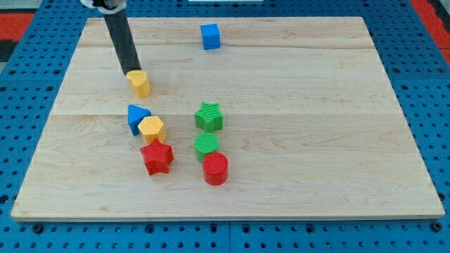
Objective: Point your arm towards the green star
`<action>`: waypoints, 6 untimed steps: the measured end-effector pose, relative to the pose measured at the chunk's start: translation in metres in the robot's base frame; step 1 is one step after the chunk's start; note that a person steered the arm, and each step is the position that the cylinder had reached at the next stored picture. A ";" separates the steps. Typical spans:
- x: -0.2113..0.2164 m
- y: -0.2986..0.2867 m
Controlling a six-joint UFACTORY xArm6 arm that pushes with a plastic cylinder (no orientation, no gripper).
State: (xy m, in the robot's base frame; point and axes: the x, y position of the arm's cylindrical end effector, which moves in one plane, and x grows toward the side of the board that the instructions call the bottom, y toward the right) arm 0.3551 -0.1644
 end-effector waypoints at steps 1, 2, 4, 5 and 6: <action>0.032 0.010; 0.057 0.009; 0.028 0.129; 0.032 0.209; 0.085 0.221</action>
